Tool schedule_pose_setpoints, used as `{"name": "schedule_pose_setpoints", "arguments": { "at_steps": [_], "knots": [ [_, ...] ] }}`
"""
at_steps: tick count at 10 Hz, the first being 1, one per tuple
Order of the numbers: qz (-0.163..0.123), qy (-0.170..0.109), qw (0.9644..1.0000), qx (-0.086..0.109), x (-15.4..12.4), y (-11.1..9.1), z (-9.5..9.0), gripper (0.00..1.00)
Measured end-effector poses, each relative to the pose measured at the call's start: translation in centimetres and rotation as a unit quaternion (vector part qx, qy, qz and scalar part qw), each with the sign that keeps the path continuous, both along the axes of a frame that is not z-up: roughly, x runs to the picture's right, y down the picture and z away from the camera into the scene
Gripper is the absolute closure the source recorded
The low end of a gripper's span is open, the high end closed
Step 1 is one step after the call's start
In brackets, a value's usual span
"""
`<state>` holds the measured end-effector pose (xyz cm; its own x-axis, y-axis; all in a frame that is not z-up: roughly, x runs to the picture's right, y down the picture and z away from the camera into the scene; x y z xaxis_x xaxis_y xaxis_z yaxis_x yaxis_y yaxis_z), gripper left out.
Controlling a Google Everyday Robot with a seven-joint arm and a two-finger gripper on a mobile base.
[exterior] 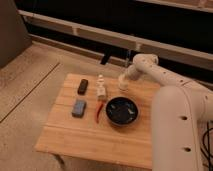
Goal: Place the ceramic cup in the ceramic bowl
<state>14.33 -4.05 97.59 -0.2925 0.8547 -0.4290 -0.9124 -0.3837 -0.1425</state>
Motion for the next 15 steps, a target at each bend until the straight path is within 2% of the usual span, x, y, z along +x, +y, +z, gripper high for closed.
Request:
{"name": "schedule_pose_setpoints", "arguments": {
  "at_steps": [3, 9, 10, 15],
  "knots": [
    [-0.017, -0.01, 0.9997, -0.016, -0.8, 0.7, 0.9, 0.91],
    [-0.02, -0.012, 0.9991, -0.034, -1.4, 0.8, 1.4, 0.25],
    [-0.019, -0.013, 0.999, -0.037, -1.6, 0.8, 1.4, 0.2],
    [-0.016, -0.016, 0.9987, -0.044, -1.9, 1.0, 1.3, 0.2]
  ]
}}
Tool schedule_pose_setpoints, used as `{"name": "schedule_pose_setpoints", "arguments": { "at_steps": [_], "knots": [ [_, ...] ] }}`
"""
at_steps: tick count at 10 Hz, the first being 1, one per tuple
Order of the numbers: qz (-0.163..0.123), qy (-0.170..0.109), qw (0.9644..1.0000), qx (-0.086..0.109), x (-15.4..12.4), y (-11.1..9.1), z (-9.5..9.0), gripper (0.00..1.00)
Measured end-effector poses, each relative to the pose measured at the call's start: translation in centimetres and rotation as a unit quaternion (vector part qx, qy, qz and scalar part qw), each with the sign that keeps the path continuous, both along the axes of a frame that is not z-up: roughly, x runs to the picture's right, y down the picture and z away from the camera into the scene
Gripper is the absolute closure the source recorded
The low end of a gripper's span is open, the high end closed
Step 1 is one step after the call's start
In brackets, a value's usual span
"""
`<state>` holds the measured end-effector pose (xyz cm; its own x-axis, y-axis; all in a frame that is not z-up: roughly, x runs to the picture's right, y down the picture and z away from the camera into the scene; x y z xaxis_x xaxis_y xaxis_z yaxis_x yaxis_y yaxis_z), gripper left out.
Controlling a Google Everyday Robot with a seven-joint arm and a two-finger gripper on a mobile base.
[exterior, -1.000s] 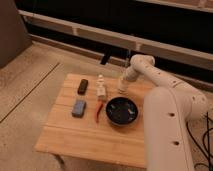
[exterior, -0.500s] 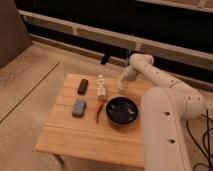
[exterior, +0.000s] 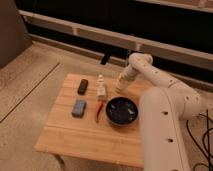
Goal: Place the ceramic cup in the ceramic bowl
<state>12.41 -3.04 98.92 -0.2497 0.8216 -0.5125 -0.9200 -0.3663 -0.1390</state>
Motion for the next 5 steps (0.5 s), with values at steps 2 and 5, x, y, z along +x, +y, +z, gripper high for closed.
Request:
{"name": "schedule_pose_setpoints", "arguments": {
  "at_steps": [2, 5],
  "knots": [
    [0.001, -0.004, 1.0, 0.0, -0.7, -0.2, -0.3, 0.2],
    [0.01, -0.012, 0.9989, 0.045, -1.6, -3.8, -3.6, 0.2]
  ]
}}
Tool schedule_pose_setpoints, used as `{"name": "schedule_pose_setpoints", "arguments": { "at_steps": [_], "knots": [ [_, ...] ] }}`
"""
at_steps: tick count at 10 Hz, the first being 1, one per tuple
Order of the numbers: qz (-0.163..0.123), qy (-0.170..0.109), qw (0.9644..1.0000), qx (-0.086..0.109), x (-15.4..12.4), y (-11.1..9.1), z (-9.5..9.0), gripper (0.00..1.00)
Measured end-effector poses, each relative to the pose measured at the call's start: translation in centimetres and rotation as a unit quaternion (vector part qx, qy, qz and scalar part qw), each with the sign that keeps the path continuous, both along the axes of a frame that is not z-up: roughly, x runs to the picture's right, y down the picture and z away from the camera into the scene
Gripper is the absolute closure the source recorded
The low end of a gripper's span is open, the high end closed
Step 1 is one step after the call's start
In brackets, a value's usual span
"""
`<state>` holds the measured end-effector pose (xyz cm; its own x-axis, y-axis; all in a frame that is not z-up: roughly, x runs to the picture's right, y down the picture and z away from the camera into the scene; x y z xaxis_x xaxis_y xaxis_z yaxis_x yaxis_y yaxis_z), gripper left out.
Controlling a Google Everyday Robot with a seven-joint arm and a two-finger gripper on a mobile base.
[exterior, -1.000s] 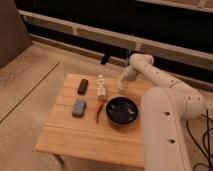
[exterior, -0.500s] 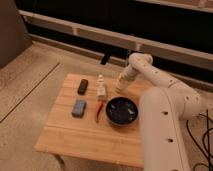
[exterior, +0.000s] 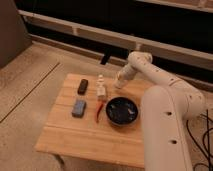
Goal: Place the ceramic cup in the ceramic bowl
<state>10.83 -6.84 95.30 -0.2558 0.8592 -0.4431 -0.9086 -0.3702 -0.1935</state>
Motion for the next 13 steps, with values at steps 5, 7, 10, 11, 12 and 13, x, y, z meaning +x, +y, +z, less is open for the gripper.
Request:
{"name": "schedule_pose_setpoints", "arguments": {
  "at_steps": [5, 7, 10, 11, 12, 13],
  "knots": [
    [-0.043, -0.027, 0.9908, 0.125, -5.1, -5.4, -16.8, 0.2],
    [-0.039, -0.041, 0.9898, 0.131, -7.9, -3.4, -21.6, 0.2],
    [-0.014, -0.05, 0.9945, 0.091, -10.7, 1.4, -24.9, 0.2],
    [0.021, -0.054, 0.9965, 0.06, -10.9, 3.5, -25.1, 0.2],
    [0.045, -0.056, 0.9965, 0.043, -10.8, 4.3, -25.0, 0.2],
    [0.086, -0.056, 0.9944, 0.023, -10.3, 5.3, -24.3, 0.2]
  ]
}}
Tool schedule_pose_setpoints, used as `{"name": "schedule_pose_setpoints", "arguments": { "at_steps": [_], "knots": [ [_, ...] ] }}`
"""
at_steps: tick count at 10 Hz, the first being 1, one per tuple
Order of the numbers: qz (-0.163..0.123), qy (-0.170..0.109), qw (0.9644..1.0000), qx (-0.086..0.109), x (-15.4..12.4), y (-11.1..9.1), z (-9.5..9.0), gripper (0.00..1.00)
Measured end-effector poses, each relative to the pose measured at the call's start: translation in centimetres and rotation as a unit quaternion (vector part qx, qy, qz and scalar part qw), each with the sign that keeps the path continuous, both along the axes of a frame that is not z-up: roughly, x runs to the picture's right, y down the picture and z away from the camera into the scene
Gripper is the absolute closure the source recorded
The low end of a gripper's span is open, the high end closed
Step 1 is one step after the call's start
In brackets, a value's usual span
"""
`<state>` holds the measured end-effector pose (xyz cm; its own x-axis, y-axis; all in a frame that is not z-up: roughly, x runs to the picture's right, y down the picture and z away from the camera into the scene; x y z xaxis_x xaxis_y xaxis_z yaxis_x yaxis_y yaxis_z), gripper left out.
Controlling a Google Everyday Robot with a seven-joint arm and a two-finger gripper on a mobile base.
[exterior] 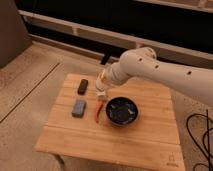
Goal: Place the ceramic cup in the ceramic bowl
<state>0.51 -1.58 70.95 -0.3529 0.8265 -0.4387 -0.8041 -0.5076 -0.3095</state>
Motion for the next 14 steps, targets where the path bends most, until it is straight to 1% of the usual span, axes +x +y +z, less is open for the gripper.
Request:
{"name": "schedule_pose_setpoints", "arguments": {
  "at_steps": [1, 2, 3, 4, 5, 6, 7, 8, 10, 11, 12, 13, 14],
  "knots": [
    [0.044, 0.001, 0.9988, -0.023, 0.8, 1.0, 1.2, 0.2],
    [0.063, 0.005, 0.9973, -0.036, 1.4, 1.7, 2.1, 0.2],
    [0.075, 0.013, 0.9958, -0.051, 2.0, 2.9, 3.0, 0.2],
    [0.075, 0.027, 0.9945, -0.068, 2.5, 4.5, 3.9, 0.2],
    [0.063, 0.042, 0.9937, -0.083, 2.8, 5.9, 4.2, 0.2],
    [0.05, 0.053, 0.9933, -0.09, 3.0, 6.8, 4.1, 0.2],
    [0.015, 0.077, 0.9924, -0.095, 3.6, 8.0, 3.4, 0.2],
    [-0.018, 0.095, 0.9916, -0.086, 4.0, 8.2, 2.7, 0.2],
    [-0.076, 0.105, 0.99, -0.055, 3.3, 8.0, 1.6, 0.2],
    [-0.086, 0.104, 0.9895, -0.051, 2.9, 8.0, 1.6, 0.2],
    [-0.097, 0.104, 0.9884, -0.053, 2.8, 8.5, 2.0, 0.2],
    [-0.111, 0.109, 0.9861, -0.059, 3.2, 9.2, 2.5, 0.2],
    [-0.136, 0.115, 0.9821, -0.06, 3.8, 9.7, 3.3, 0.2]
  ]
}}
